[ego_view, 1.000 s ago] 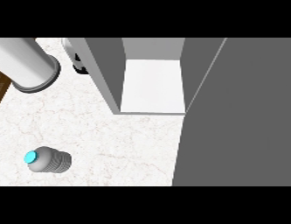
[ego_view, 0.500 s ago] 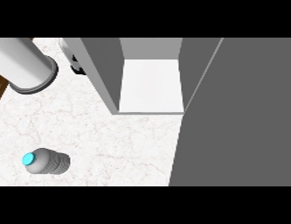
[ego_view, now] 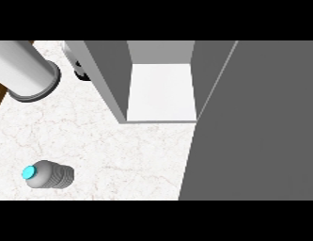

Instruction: Pick up the bottled water, place it into the cabinet and close the cabinet

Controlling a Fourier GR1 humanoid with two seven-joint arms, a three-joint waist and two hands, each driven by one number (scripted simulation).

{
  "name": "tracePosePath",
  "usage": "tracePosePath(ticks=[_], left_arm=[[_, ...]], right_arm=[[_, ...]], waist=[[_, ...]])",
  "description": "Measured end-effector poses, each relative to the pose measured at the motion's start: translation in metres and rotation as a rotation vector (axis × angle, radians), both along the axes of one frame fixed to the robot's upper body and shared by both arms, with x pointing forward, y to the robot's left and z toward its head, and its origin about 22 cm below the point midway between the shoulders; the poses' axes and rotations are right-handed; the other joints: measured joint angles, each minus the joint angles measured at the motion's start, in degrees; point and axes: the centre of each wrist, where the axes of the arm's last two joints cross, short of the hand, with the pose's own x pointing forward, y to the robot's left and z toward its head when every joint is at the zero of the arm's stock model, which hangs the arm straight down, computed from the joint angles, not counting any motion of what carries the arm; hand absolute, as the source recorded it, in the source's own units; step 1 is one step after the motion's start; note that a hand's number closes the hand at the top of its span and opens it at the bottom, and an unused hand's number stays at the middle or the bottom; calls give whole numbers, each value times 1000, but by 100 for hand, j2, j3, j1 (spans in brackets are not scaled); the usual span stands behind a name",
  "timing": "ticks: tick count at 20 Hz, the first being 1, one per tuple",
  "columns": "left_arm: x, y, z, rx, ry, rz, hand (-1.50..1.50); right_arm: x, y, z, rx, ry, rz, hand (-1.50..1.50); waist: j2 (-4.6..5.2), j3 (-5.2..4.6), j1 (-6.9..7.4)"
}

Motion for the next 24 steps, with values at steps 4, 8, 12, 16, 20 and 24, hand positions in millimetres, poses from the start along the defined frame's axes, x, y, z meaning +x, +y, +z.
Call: tracePosePath(ticks=[4, 8, 12, 16, 20, 24], left_arm=[[15, -4, -20, 12, 20, 7, -150], [27, -6, -40, 21, 33, 25, -150], [38, -5, -59, 36, 53, 33, -150], [49, -4, -82, 39, 84, 19, -150], [59, -4, -104, 44, 102, 9, -150], [72, -9, -124, 51, 112, -1, -150]], right_arm=[[2, 2, 3, 0, -5, 1, -150], [-1, 1, 0, -9, -2, -4, -150], [1, 3, 3, -7, -8, -5, -150], [1, 6, 4, -2, -2, 0, -150], [1, 6, 6, -13, -2, -5, -150], [-1, 10, 5, -4, 4, -1, -150]], waist=[[5, -2, -2], [3, -1, -3], [4, -3, 9], [3, -3, 8], [4, -3, 10], [1, -3, -1]])
